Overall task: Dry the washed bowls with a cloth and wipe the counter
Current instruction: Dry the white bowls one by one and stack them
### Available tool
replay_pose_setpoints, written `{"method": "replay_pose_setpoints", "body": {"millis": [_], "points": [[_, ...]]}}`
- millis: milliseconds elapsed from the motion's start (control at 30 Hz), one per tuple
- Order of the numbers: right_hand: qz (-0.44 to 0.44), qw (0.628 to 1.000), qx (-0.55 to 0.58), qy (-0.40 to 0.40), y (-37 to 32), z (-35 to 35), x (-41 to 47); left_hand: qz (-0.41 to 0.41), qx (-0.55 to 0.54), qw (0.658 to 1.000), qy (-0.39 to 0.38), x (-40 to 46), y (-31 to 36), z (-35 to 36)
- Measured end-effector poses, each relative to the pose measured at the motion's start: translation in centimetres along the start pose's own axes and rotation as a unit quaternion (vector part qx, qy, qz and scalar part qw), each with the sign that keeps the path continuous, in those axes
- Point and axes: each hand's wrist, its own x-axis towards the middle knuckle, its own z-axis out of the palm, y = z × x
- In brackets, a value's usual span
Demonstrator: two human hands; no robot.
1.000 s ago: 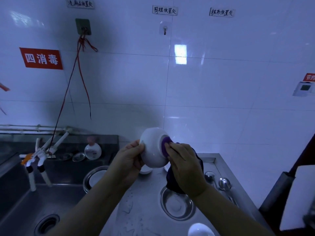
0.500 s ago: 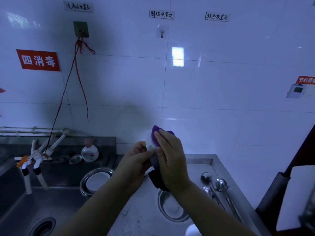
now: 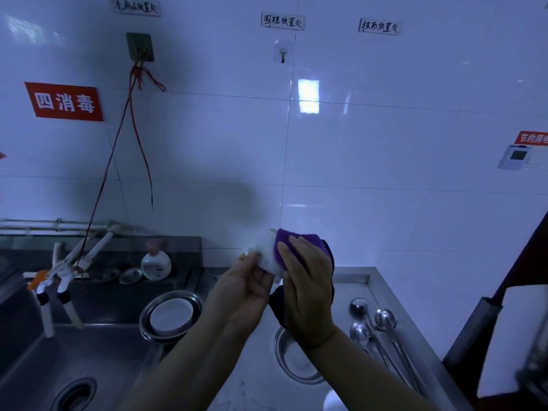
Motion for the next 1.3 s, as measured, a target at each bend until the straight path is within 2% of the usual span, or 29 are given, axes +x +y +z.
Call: {"method": "replay_pose_setpoints", "body": {"millis": [133,200,367,567,633,933,1033,1100,1200,1300], "points": [[-0.071,0.994,-0.077,-0.042,-0.5,0.1,-1.7,-0.054,0.021,0.998,0.010,-0.4,-0.2,-0.1],[-0.072,0.994,-0.076,-0.033,-0.1,-0.1,-2.1,-0.059,0.006,0.998,0.017,-0.3,-0.4,-0.2],[0.068,0.995,0.077,0.019,0.2,-0.7,-1.7,-0.064,-0.021,0.998,0.013,0.0,-0.5,-1.0],[0.278,0.930,0.239,0.020,0.0,-1.0,-0.5,-0.044,0.046,0.998,0.012,0.4,0.2,-3.2],[0.296,0.921,0.252,-0.011,0.3,-1.0,0.1,-0.028,0.069,0.997,0.000,0.5,0.7,-3.9],[0.257,0.928,0.222,-0.154,0.3,2.1,0.5,-0.002,0.241,0.970,-0.023,1.4,4.0,-7.8],[0.222,0.932,0.193,-0.211,-0.2,4.1,-0.1,-0.006,0.297,0.955,-0.007,1.5,4.7,-9.9],[0.176,0.933,0.162,-0.269,-0.7,5.3,-0.8,-0.017,0.360,0.933,0.014,1.5,5.0,-11.8],[0.145,0.905,0.146,-0.373,-1.1,7.2,-2.9,-0.049,0.459,0.887,0.018,1.5,5.5,-14.7],[0.220,0.867,0.133,-0.426,-0.9,8.7,-5.7,-0.070,0.502,0.862,0.026,1.6,6.5,-17.4]]}}
